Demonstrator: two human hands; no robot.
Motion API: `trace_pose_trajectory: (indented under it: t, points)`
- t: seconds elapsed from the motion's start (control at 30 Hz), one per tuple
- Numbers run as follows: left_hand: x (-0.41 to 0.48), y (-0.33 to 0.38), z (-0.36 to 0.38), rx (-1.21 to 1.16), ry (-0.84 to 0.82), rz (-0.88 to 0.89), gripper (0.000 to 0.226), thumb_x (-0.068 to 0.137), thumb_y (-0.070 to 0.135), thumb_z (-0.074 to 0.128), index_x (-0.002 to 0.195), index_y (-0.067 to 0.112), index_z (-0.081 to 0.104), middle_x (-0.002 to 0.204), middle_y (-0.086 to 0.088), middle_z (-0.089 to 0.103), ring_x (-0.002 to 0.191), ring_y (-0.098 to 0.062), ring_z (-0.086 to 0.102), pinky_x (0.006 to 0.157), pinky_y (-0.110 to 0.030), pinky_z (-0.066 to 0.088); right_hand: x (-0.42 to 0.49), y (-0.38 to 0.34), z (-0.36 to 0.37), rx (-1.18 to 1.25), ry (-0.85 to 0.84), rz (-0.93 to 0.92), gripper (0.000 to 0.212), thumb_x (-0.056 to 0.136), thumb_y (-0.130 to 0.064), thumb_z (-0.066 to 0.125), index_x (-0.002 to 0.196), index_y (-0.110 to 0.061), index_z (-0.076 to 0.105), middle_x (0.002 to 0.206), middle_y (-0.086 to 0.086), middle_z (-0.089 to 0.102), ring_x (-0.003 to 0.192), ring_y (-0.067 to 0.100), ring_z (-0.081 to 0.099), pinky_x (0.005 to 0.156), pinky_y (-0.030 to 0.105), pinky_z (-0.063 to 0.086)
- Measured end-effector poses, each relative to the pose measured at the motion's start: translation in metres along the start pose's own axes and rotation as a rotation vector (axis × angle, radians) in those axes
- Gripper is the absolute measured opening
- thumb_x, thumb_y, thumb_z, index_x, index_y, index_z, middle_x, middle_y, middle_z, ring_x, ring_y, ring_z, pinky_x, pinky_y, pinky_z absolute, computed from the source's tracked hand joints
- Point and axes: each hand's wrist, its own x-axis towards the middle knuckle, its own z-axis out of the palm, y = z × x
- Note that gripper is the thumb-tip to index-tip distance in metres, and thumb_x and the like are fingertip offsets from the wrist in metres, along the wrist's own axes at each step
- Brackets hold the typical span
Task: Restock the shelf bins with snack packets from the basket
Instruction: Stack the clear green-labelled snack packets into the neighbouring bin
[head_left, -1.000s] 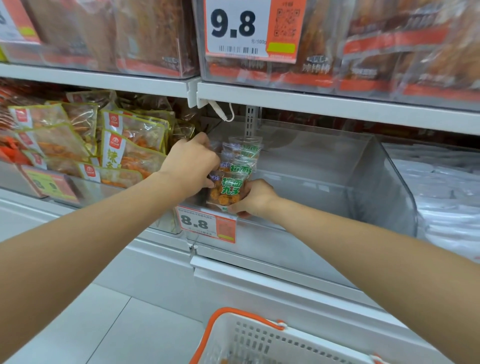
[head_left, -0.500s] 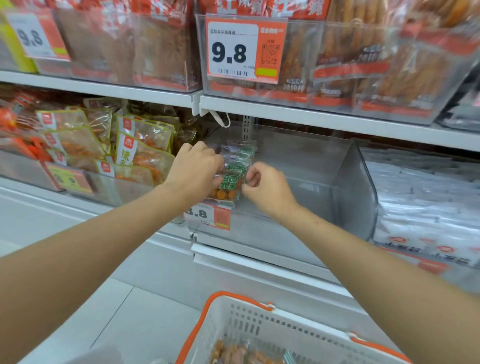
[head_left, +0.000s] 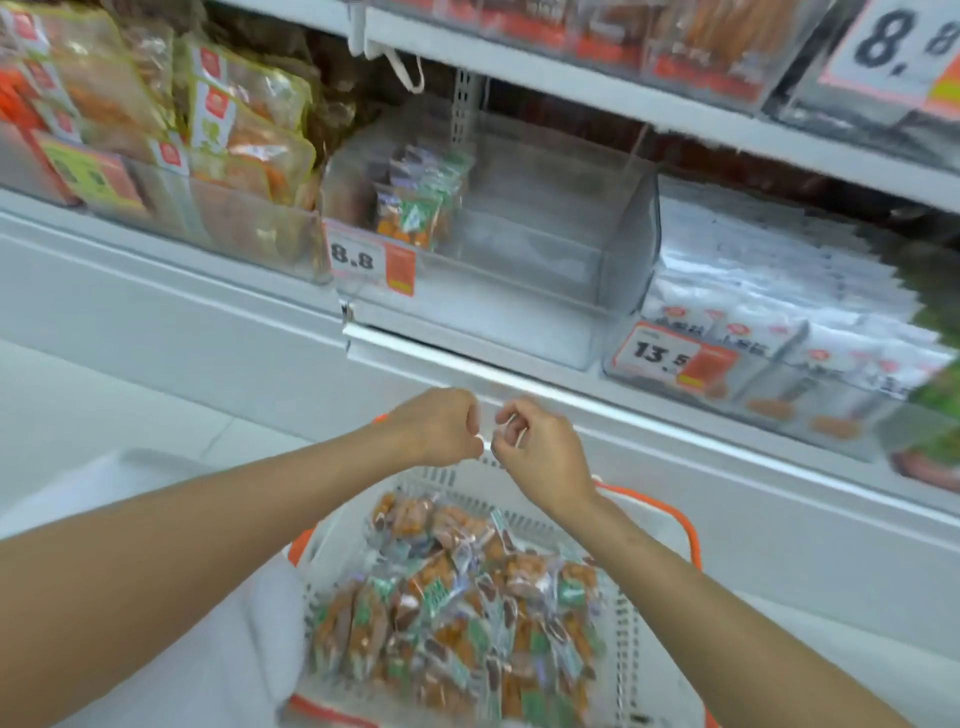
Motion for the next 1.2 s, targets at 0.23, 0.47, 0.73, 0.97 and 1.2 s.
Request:
trace_pose_trajectory:
  t: [0.23, 0.47, 0.73, 0.97, 1.2]
  points:
    - [0.015, -0.015, 0.050, 0.324, -0.348, 0.028, 0.012, 0.083, 0.018, 0.059, 0.086, 0.012, 0.070, 0.095, -0.012, 0.067, 0.077, -0.027, 0.061, 0.068, -0.035, 0.050, -0.056, 0.113, 0.060, -0.177, -0.617, 0.374, 0.013, 0.087, -0.025, 0.062, 0.096, -0.016, 0.066, 0.096, 0.002, 0.064, 0.086, 0.019, 0.059, 0.082, 0.033, 0.053]
    - [0.020, -0.023, 0.052, 0.353, -0.386, -0.003, 0.017, 0.087, 0.019, 0.059, 0.095, 0.007, 0.069, 0.100, -0.007, 0.064, 0.091, -0.027, 0.065, 0.078, -0.038, 0.053, -0.091, 0.134, 0.137, 0.230, -0.675, 0.833, 0.044, 0.093, -0.041, 0.061, 0.106, 0.002, 0.064, 0.116, 0.021, 0.063, 0.101, 0.028, 0.063, 0.092, 0.037, 0.047]
    - [0.014, -0.022, 0.056, 0.352, -0.389, -0.023, 0.018, 0.091, 0.013, 0.055, 0.099, 0.003, 0.067, 0.105, -0.011, 0.059, 0.079, -0.025, 0.063, 0.073, -0.034, 0.053, -0.086, 0.129, 0.193, 0.802, -0.419, 1.192, 0.050, 0.091, -0.020, 0.068, 0.133, -0.002, 0.048, 0.114, 0.006, 0.061, 0.092, 0.019, 0.062, 0.089, 0.032, 0.053]
    - [0.013, -0.025, 0.053, 0.424, -0.437, -0.036, 0.026, 0.089, 0.021, 0.063, 0.110, 0.007, 0.066, 0.121, -0.011, 0.062, 0.094, -0.023, 0.058, 0.081, -0.033, 0.049, -0.070, 0.115, 0.140, 0.534, -0.577, 0.979, 0.029, 0.088, -0.011, 0.071, 0.109, -0.004, 0.052, 0.095, 0.008, 0.058, 0.092, 0.022, 0.068, 0.075, 0.029, 0.058]
    - [0.007, -0.014, 0.028, 0.380, -0.578, 0.018, 0.092, 0.078, 0.053, 0.073, 0.151, 0.015, 0.030, 0.155, -0.001, 0.032, 0.140, -0.023, 0.034, 0.114, -0.036, 0.031, -0.017, 0.052, 0.005, 0.213, -0.715, 0.387, 0.013, 0.092, -0.023, 0.067, 0.095, -0.011, 0.062, 0.071, 0.004, 0.061, 0.058, 0.014, 0.053, 0.057, 0.024, 0.047]
